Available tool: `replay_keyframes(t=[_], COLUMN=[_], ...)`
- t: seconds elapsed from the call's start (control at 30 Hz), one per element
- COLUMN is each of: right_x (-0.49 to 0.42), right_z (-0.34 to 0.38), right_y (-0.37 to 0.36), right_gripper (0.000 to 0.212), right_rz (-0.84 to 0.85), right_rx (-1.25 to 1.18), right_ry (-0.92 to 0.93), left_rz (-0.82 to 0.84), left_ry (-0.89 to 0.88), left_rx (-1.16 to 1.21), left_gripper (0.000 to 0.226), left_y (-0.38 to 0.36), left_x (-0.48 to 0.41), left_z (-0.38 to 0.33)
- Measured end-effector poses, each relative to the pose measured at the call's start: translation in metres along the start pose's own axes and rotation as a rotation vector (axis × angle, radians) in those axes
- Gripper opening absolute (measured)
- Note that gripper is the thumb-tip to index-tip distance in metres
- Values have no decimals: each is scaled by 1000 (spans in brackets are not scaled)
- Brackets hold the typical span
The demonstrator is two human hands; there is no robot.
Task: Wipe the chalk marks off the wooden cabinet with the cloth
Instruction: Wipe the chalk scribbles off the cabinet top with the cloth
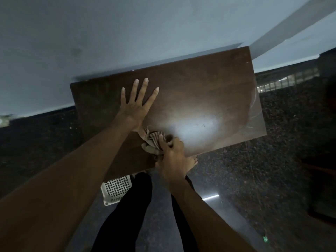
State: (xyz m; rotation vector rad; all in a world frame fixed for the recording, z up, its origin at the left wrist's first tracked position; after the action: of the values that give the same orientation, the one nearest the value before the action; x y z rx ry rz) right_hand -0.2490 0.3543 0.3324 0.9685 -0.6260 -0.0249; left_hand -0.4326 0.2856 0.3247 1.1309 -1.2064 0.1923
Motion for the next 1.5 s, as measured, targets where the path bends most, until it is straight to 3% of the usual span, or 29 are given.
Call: replay_keyframes(t=[0.2,0.4,0.53,0.6,0.8,0.9,1.0,1.17,1.27,1.33,1.5], right_x=[-18,-85,-141,-155,-105,-56,-42,-75,-106,-127,-155], right_z=[-42,-94,-66,-30,93,91,59,59,94,124,167], right_y=[39,109,127,113,27,-9,-17,6,14,9,4], right_gripper=[69,38,30,39,57,57,76,68,55,50,53], right_rz=[95,-44,-203,-204,41,134,196,256,74,-6,-4], right_rx=[221,133,101,164,310,325,368,314,179,114,173], right_ry=[128,-179,-292,-227,344,445,491,272,97,56,101], left_rz=[-117,-263,-361,-403,-561,-619,-667,-600,-594,-606,-635], left_ry=[-44,-23,41,91,250,288,224,181,145,121,94], left_rx=[84,267,355,385,557,607,577,514,480,471,553], left_gripper=[124,97,93,91,70,62,56,58,62,64,64], left_y=[-26,-69,-94,-103,-117,-122,-128,-133,-134,-136,-133], left_x=[32,54,60,62,69,71,73,73,74,75,72], left_z=[-16,-9,4,15,60,81,98,118,125,128,136])
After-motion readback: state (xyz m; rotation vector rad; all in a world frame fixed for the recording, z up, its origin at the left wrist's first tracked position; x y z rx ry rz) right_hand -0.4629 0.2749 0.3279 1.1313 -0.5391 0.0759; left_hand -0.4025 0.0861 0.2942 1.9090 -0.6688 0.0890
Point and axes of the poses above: each hand's wrist, its own x-axis away from the middle knuckle, its own y-axis out of the back of the hand, z = x × y, the point moved 3 cm from there along -x, towards the middle knuckle, and after that the axes turned 7 degrees about z, right-handed, at the moved point
